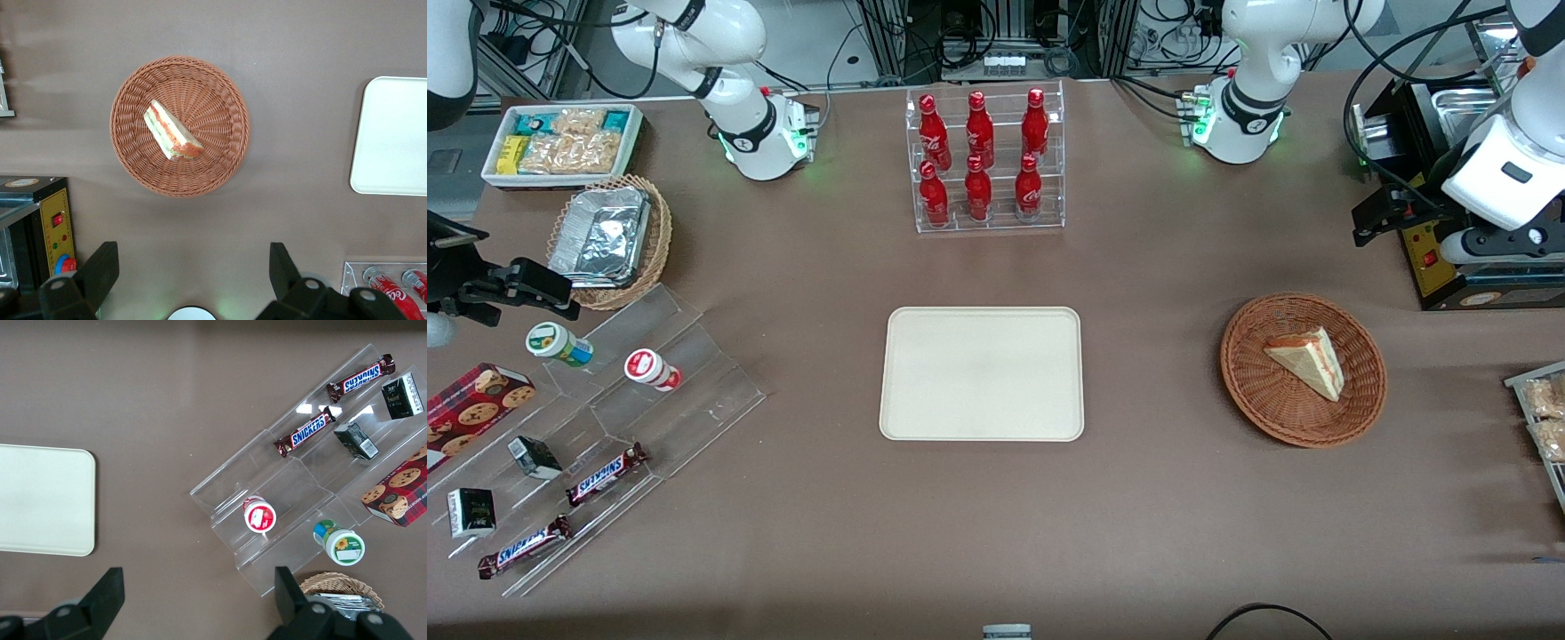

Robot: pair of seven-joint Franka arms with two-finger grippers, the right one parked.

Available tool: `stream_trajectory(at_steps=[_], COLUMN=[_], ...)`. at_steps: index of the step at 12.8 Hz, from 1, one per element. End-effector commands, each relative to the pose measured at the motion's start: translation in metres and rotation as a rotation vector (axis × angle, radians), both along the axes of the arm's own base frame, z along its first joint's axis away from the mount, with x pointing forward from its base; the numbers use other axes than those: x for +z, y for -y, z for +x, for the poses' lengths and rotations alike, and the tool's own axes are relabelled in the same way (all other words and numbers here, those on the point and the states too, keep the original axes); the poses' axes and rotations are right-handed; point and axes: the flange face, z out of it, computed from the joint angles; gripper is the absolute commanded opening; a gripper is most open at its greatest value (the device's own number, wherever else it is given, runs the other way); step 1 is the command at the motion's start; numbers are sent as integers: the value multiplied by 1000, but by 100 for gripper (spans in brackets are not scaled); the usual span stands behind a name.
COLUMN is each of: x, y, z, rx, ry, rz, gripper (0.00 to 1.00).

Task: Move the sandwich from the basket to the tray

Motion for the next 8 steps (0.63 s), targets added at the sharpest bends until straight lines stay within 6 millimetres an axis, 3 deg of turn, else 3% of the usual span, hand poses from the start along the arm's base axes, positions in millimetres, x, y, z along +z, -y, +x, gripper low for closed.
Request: stream_trajectory(at_steps=[1,7,8], x=[7,-9,-15], y=[4,-10,-23], z=[0,13,18], rx=[-5,19,43], ry=[0,-6,-5], rz=[8,4,5], gripper=[100,100,100])
